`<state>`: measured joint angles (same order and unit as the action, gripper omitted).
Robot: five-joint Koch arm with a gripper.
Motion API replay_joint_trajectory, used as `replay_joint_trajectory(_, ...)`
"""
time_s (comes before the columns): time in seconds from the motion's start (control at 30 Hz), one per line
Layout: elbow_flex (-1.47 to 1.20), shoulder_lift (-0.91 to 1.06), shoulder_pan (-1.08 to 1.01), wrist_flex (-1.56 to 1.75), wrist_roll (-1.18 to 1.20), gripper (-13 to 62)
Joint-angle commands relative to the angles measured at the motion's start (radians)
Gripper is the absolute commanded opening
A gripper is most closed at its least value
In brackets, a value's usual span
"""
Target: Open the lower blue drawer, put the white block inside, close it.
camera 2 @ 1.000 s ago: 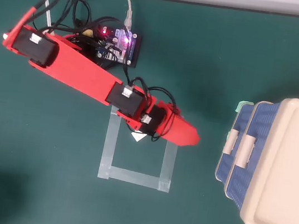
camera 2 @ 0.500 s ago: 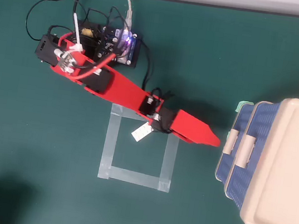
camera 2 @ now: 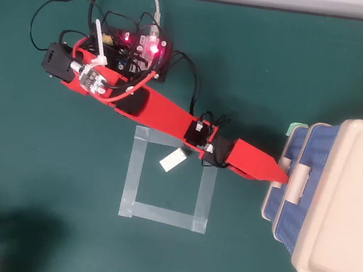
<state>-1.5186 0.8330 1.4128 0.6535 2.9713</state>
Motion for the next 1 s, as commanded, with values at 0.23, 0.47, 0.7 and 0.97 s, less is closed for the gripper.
replay_joint_trajectory(0.23,0.091,0.19,0.054,-0.42,0.025,-8.0)
replay_joint_trajectory(0.47,-0.483,0.614,0.048,-0.43,0.066,-8.0)
replay_joint_trajectory(0.7,-0.807,0.856,0.018,-0.428,0.067,-7.8)
replay_joint_trajectory(0.97,-0.799,0.862,0.012,-0.433,0.066,34.1)
